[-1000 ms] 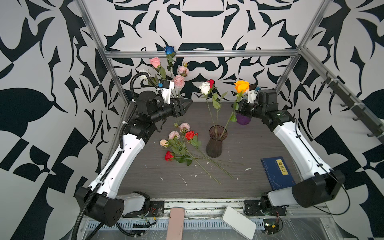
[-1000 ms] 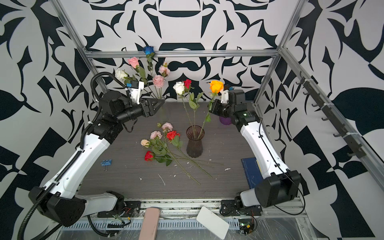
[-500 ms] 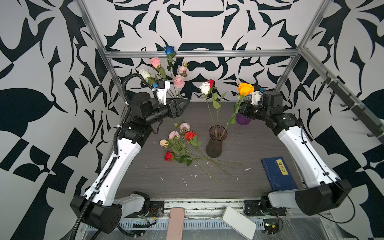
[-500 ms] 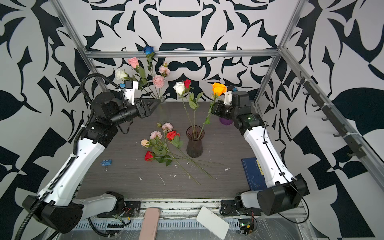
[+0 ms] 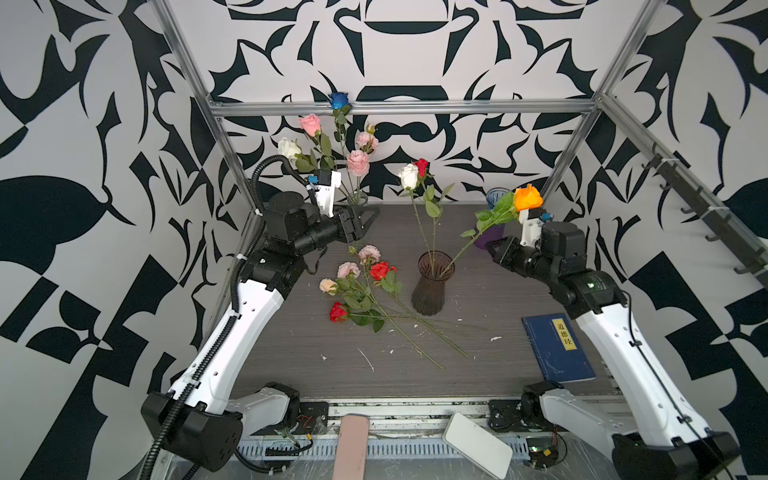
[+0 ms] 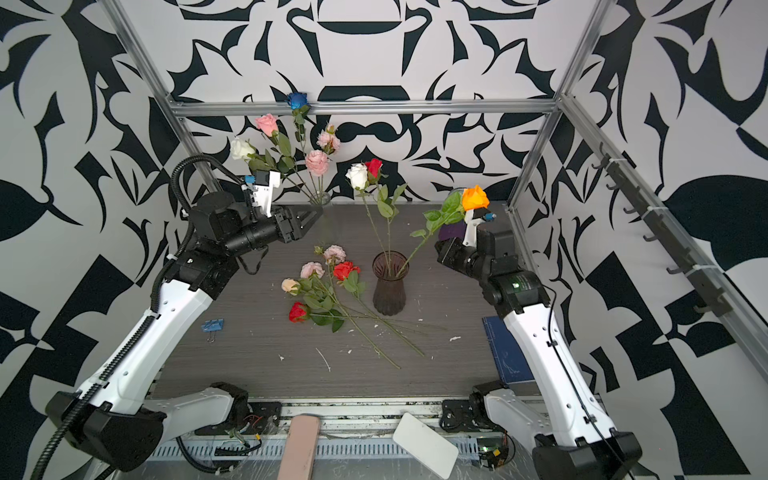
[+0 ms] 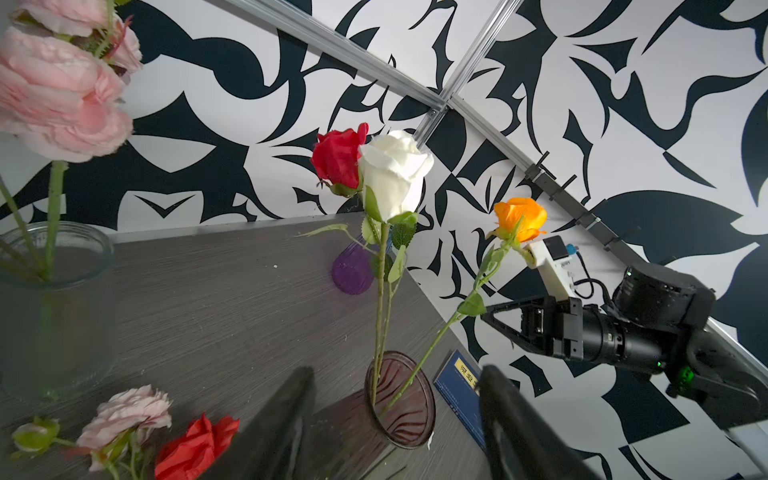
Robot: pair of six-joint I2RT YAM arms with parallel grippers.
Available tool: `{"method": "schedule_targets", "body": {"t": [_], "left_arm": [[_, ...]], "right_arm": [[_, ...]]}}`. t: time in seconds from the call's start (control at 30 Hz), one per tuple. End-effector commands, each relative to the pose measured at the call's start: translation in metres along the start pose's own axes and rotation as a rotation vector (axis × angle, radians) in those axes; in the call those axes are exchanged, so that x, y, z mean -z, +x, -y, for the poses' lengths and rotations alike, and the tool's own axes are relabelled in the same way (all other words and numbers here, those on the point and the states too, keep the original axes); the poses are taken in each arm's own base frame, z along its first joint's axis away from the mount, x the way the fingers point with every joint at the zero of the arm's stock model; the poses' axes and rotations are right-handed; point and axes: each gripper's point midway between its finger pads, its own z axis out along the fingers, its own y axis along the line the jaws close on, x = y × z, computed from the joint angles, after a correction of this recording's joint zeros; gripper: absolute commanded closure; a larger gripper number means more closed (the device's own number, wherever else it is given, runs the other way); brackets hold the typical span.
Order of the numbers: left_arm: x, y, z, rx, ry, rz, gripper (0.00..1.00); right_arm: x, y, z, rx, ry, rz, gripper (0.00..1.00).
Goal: Arrange the flowers into the vase
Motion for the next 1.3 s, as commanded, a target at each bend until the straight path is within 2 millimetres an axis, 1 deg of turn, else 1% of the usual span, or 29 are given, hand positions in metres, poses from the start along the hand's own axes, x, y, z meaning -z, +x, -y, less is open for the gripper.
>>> {"method": "schedule_targets", "body": {"t": [0.0,0.13,0.33,0.53,0.6,0.67,0.8,0.9,1.07,1.13,1.27], "left_arm": [[0.007,-0.008,0.008,-0.009,0.022,0.035,0.34],[0.004,-0.008,0.006,0.007,0.024,0.034,0.34],[0.001,-0.009,0.004,0.013,0.024,0.036,0.34],[-0.001,-0.009,0.002,0.016,0.021,0.036,0.34],[-0.002,-0.010,0.002,0.013,0.022,0.038,0.34],[-0.002,-0.010,0.003,0.011,0.023,0.039,0.34],[-0.001,-0.009,0.001,0.015,0.018,0.036,0.34],[0.000,-0.007,0.001,0.016,0.014,0.036,0.34],[0.000,-0.007,0.000,0.017,0.012,0.033,0.34],[0.000,-0.007,0.001,0.016,0.014,0.033,0.34],[-0.001,-0.006,0.001,0.018,0.018,0.027,0.34]], "right_arm": [[-0.006,0.000,-0.015,-0.038,-0.086,0.005,0.84],[-0.014,-0.006,-0.029,-0.035,-0.119,0.001,0.84],[-0.039,-0.023,-0.051,-0.043,-0.160,-0.011,0.84],[-0.060,-0.036,-0.086,-0.003,-0.209,-0.025,0.85],[-0.065,-0.039,-0.090,0.005,-0.205,-0.027,0.85],[-0.067,-0.043,-0.088,0.001,-0.187,-0.017,0.85],[-0.069,-0.045,-0.078,-0.010,-0.116,-0.015,0.85],[-0.062,-0.046,-0.065,0.010,-0.043,0.000,0.84],[-0.044,-0.043,-0.041,0.018,0.054,0.050,0.84],[-0.037,-0.039,-0.032,0.017,0.079,0.061,0.83],[-0.028,-0.027,-0.021,0.025,0.095,0.047,0.83]]}}
